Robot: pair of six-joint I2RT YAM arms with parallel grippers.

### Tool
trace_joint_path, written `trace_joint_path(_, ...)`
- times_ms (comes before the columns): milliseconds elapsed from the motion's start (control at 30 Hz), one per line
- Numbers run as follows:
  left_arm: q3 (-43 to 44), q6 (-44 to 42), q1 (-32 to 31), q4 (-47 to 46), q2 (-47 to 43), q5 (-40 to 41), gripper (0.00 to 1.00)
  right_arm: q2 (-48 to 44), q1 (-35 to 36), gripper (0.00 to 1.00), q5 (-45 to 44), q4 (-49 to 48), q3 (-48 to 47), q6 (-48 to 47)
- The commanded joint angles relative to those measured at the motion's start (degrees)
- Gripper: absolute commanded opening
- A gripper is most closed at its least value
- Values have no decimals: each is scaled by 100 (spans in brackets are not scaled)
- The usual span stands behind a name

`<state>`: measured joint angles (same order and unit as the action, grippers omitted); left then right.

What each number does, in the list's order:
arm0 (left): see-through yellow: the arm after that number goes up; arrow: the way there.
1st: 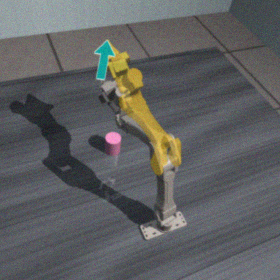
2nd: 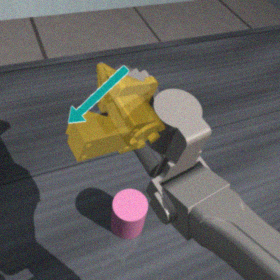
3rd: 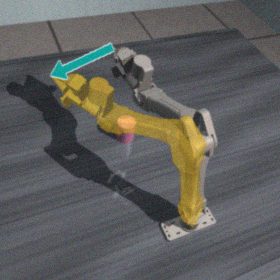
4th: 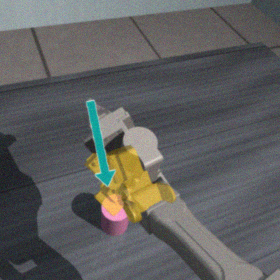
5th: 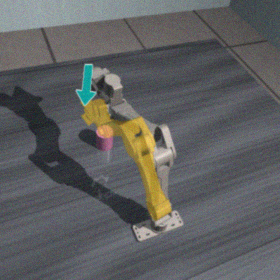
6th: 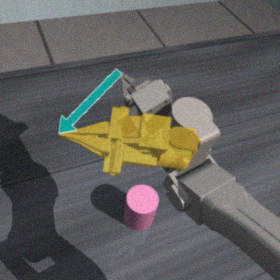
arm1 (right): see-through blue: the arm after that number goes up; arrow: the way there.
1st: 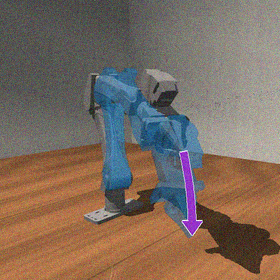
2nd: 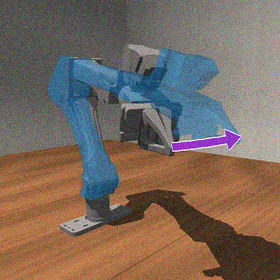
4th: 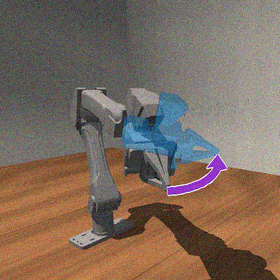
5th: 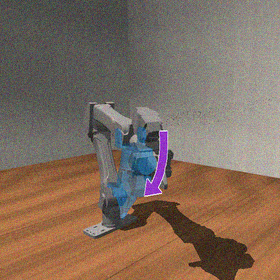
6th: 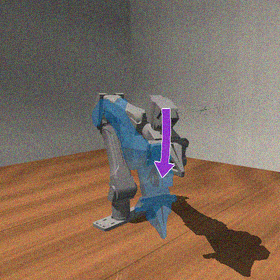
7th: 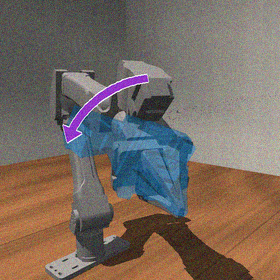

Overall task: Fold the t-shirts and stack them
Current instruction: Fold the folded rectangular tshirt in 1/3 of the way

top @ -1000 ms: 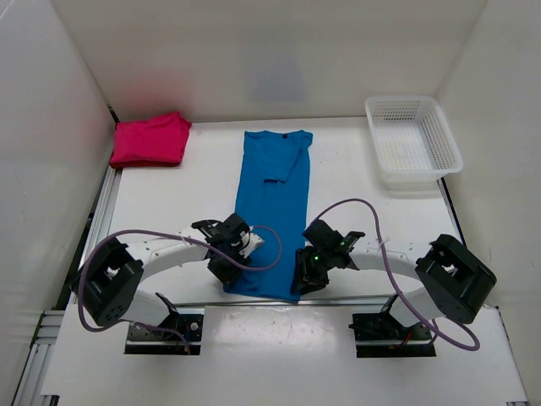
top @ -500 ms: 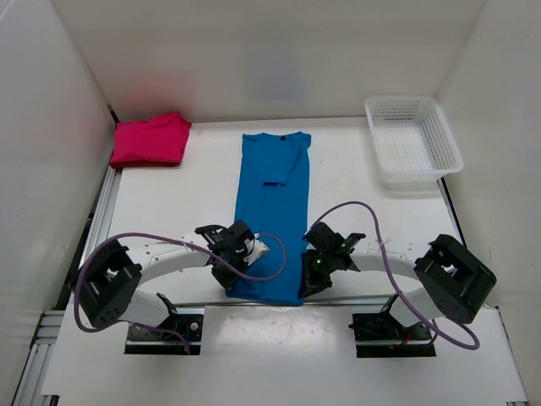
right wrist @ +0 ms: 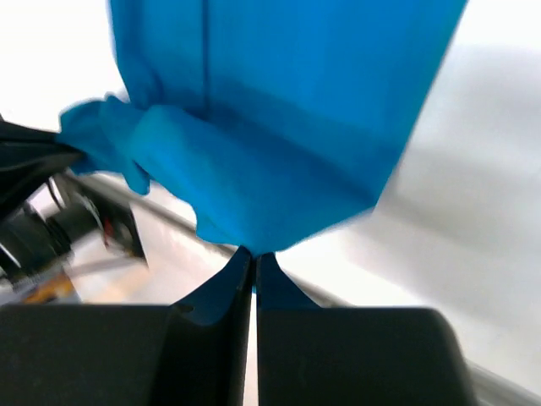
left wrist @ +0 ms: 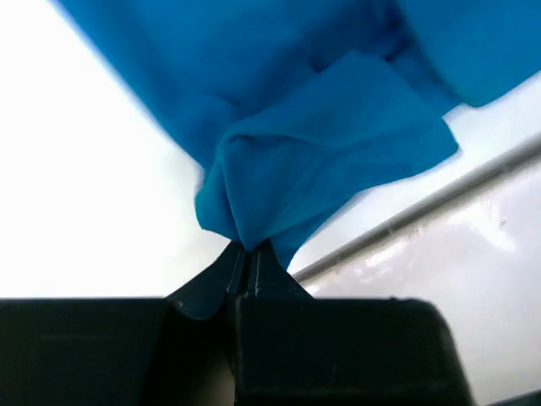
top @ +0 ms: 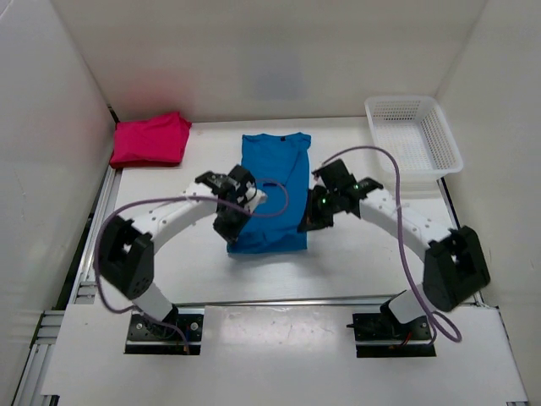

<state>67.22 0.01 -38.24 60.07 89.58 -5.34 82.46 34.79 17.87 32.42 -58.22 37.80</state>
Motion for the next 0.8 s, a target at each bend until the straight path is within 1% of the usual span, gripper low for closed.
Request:
trace_joint_path(0,957,-1,579,355,690,218,10,796,-437,1,-126,658,-970,-886)
trace_joint_path(33,1238,-1,703,408,910,218,10,999,-542,1,-126,721,-1207,-1002)
trace_joint_path(67,1537,-1,904,522,1356,218,10,1392,-708,1,-73,721,-1653,-1090)
trace_joint_path(100,2149,-1,993,592,1586,270,10,1587,-780,1,-12,808,-1875,-1186)
trace_joint_path(133,2468,-1,1063,654,1806,271,10,1781,-841,1,58,914,-2086,-1335)
trace_joint_path(167,2776,-1,1177,716,2209,271,10,2131,-955,1,59,967,-2289,-1398)
trace_joint_path(200,3257,-1,1178,716,2378,271,10,2291,-1008,1,59,1020,-2621,-1398)
trace_joint_path(267,3629,-1,1249,716,2747,341,10,2643,-1114,1,120,1020,-2887,-1460)
trace_joint_path(467,3982,-1,1310,23,3197,403,10,3145,-1404,1,331,959,-3160,-1460)
trace_joint_path(633,4414,-1,1310,-31,3662,403,10,3672,-1571,1,621,959,-3626,-1460)
trace_joint_path(767,4615,-1,1310,-84,3821,753,10,4032,-1624,2,815,959,-4004,-1460)
